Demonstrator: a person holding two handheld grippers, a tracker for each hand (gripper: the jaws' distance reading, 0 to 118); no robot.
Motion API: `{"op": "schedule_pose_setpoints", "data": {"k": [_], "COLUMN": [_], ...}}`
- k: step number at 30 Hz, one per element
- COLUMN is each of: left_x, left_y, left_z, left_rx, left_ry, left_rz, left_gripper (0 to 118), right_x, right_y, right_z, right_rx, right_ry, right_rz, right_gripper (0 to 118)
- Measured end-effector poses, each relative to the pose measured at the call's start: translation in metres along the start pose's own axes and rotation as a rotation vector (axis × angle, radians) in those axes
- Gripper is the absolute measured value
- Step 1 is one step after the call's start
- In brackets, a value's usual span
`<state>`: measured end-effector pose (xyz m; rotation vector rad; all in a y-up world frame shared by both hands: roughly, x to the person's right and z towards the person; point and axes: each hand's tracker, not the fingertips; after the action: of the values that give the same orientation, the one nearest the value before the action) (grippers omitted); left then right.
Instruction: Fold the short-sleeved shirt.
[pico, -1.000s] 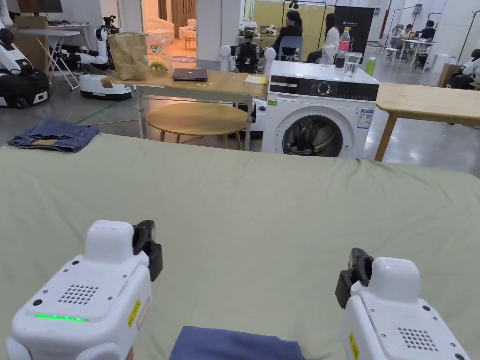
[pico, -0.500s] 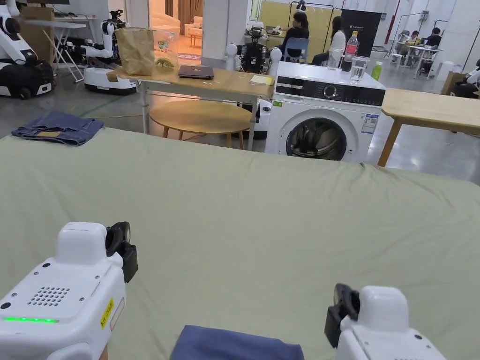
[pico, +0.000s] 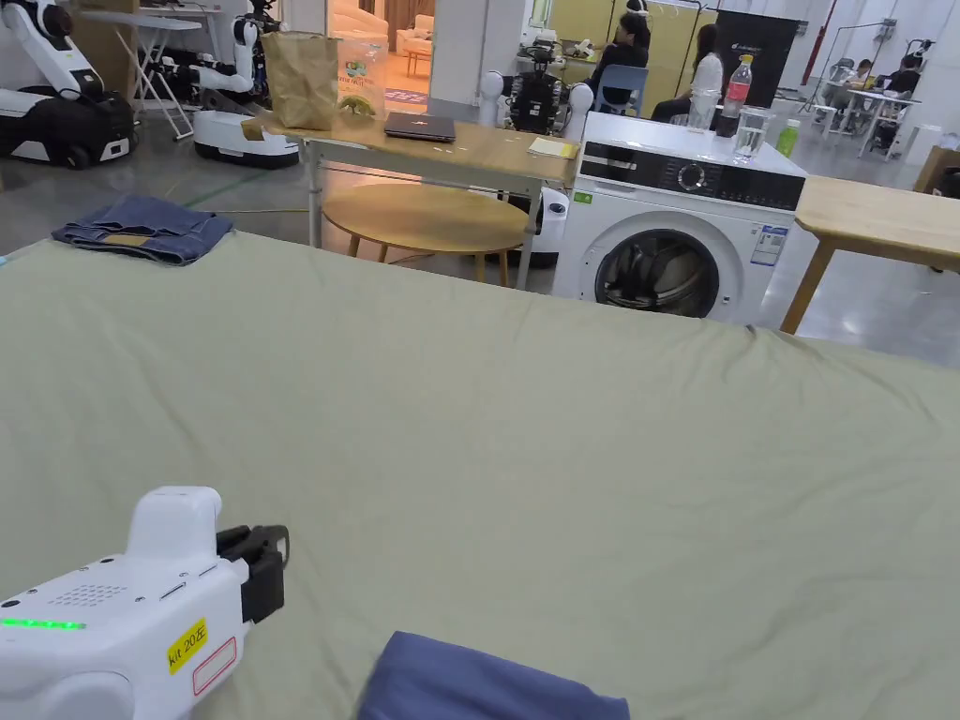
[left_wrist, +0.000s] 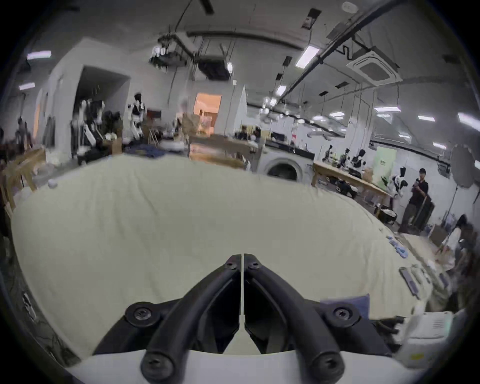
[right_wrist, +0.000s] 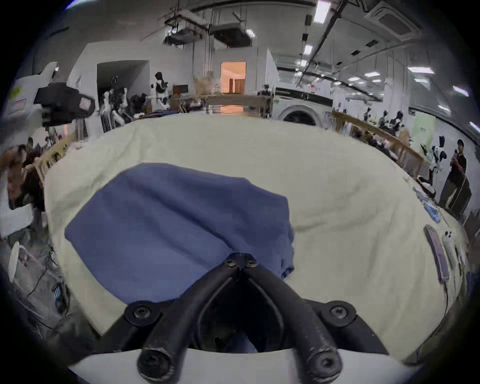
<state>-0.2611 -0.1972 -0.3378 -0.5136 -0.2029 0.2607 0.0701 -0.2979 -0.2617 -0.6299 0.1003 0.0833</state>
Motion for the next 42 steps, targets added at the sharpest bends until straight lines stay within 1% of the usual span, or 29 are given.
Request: {"op": "schedule_pose_setpoints", "data": {"k": [5,6,7,8,9,11,13,14,15,16,18,20,21,23,25,26,27,28,29,30,31,33,36,39,42], "left_x": [-0.026,-0.032,-0.037,-0.042,-0.049,-0.056,-0.059,-0.058,-0.057,-0.057,-0.056,-0.053,-0.050,-0.045,-0.038,-0.033,-0.029,-0.025,-0.021,-0.016,-0.014,-0.018,-0.016,-0.019,-0.029], "left_y": [-0.006,-0.007,-0.011,-0.013,-0.015,-0.020,-0.026,-0.030,-0.035,-0.041,-0.054,-0.067,-0.072,-0.076,-0.082,-0.085,-0.087,-0.088,-0.088,-0.090,-0.093,-0.094,-0.089,-0.076,-0.053], "left_z": [-0.012,-0.017,-0.021,-0.024,-0.030,-0.040,-0.053,-0.059,-0.065,-0.073,-0.089,-0.105,-0.108,-0.116,-0.124,-0.128,-0.130,-0.130,-0.130,-0.129,-0.128,-0.125,-0.115,-0.105,-0.091], "left_rx": [-0.268,-0.323,-0.362,-0.395,-0.444,-0.502,-0.567,-0.594,-0.624,-0.652,-0.713,-0.761,-0.758,-0.718,-0.726,-0.726,-0.721,-0.712,-0.699,-0.697,-0.702,-0.686,-0.662,-0.648,-0.625], "left_ry": [-0.207,-0.260,-0.303,-0.341,-0.396,-0.458,-0.513,-0.527,-0.559,-0.601,-0.624,-0.677,-0.693,-0.803,-0.810,-0.810,-0.817,-0.812,-0.780,-0.723,-0.686,-0.723,-0.703,-0.730,-0.718], "left_rz": [0.107,0.135,0.176,0.215,0.267,0.338,0.347,0.336,0.330,0.359,0.440,0.468,0.496,0.563,0.607,0.595,0.588,0.565,0.512,0.470,0.448,0.528,0.476,0.507,0.485], "left_gripper": [0,3,12,34,48,62,69,70,70,70,70,70,70,70,69,66,59,47,24,21,19,17,17,16,16], "right_x": [0.003,0.004,0.004,0.005,0.005,0.006,0.007,0.007,0.007,0.008,0.009,0.010,0.011,0.011,0.011,0.011,0.011,0.012,0.012,0.012,0.012,0.011,0.008,0.012,0.019], "right_y": [0.006,0.005,0.005,0.005,0.006,0.006,0.006,0.006,0.007,0.007,0.006,0.007,0.007,0.006,0.007,0.007,0.007,0.008,0.008,0.007,0.007,0.007,0.011,0.025,0.050], "right_z": [-0.001,0.000,0.000,0.000,0.000,0.000,-0.001,0.000,0.000,0.000,0.000,0.000,-0.001,-0.001,-0.001,0.000,0.000,0.000,0.000,-0.001,-0.001,-0.001,0.004,0.012,0.011], "right_rx": [-0.015,-0.015,-0.015,-0.016,-0.018,-0.021,-0.021,-0.021,-0.021,-0.021,-0.021,-0.022,-0.024,-0.023,-0.024,-0.025,-0.026,-0.028,-0.028,-0.028,-0.028,-0.025,-0.019,0.061,0.103], "right_ry": [0.005,0.010,0.013,0.016,0.018,0.023,0.026,0.027,0.028,0.029,0.035,0.041,0.043,0.044,0.043,0.044,0.044,0.045,0.045,0.045,0.045,0.041,0.035,0.029,0.015], "right_rz": [-0.001,-0.005,-0.009,-0.008,-0.007,-0.013,-0.021,-0.024,-0.024,-0.025,-0.032,-0.044,-0.050,-0.054,-0.058,-0.063,-0.069,-0.073,-0.078,-0.083,-0.085,-0.076,-0.051,-0.040,-0.039], "right_gripper": [0,0,0,0,0,0,0,0,0,0,0,0,0,0,0,0,0,0,0,0,0,0,0,0,0]}}
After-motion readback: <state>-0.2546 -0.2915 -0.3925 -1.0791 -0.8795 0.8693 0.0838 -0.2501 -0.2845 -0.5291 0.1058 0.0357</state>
